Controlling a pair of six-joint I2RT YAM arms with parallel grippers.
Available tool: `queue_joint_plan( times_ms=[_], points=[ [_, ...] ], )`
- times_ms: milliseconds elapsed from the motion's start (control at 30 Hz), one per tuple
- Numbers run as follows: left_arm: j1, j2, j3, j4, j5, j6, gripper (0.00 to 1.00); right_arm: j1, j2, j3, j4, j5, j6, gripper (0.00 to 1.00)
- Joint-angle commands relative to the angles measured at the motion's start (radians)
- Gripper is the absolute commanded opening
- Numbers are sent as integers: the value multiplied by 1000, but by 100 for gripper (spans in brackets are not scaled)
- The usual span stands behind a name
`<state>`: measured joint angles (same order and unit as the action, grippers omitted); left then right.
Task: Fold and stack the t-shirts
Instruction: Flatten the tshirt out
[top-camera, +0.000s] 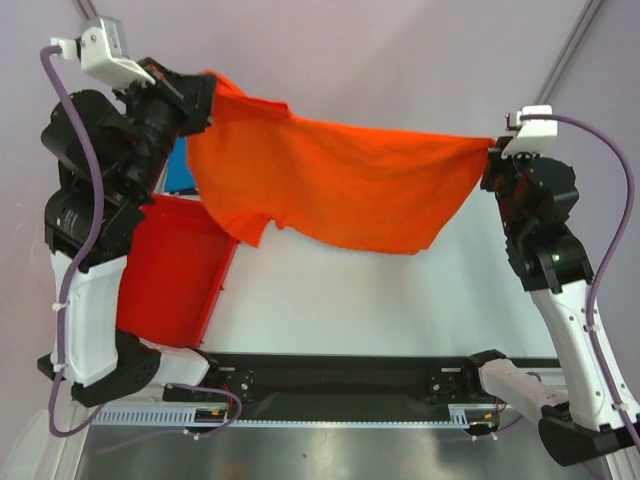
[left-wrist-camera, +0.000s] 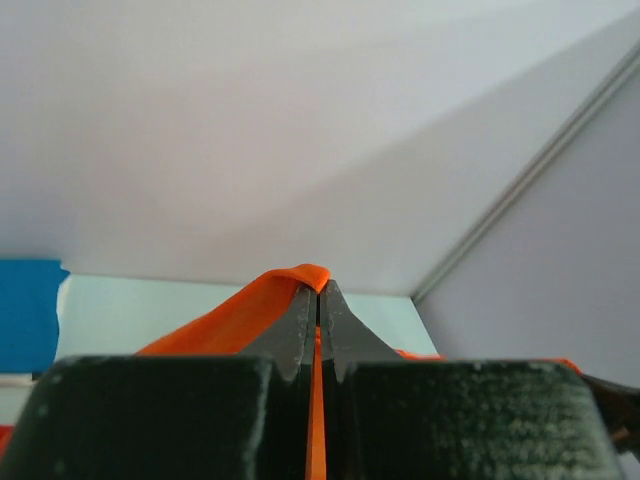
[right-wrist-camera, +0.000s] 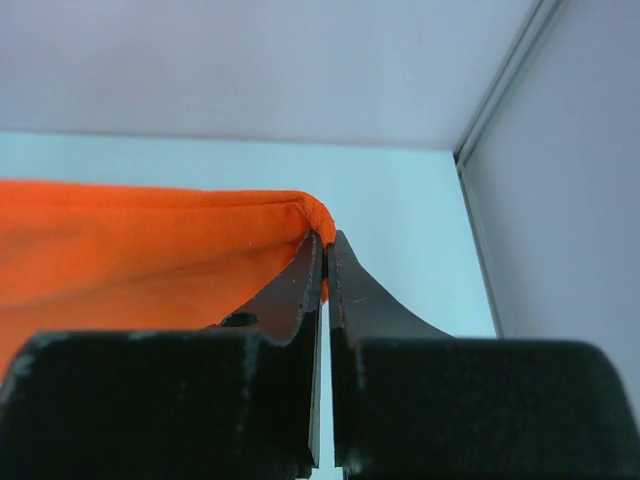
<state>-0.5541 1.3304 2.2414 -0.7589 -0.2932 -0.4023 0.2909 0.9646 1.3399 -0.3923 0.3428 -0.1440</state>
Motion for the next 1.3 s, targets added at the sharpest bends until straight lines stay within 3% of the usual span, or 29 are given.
queue_joint_plan(
  times_ms=[0, 100, 200, 367, 600, 733, 1000, 1267],
  points=[
    [60, 82, 90, 46, -38, 8, 0, -62, 63, 51, 168, -138, -22, 0],
    [94, 92, 84, 134, -6, -21, 0, -146, 85, 54, 230, -246, 128, 0],
    [100, 110, 55, 216, 25, 0, 0, -160, 109, 68, 231, -277, 135, 0],
    [135, 184, 155, 184, 83, -7, 0, -191, 155, 132, 222, -304, 139, 0],
    [135, 148, 148, 273, 229, -18, 0, -194, 164, 294, 100, -298, 129, 0],
    [135, 81, 136, 260, 275, 19, 1, -194, 97, 355, 24, -277, 139, 0],
    [135, -250, -5, 288, 311, 73, 1, -157, -176, 350, -127, -398, 168, 0],
    [126, -369, -118, 328, 393, 20, 0, -219, -319, 389, -243, -514, 317, 0]
  ],
)
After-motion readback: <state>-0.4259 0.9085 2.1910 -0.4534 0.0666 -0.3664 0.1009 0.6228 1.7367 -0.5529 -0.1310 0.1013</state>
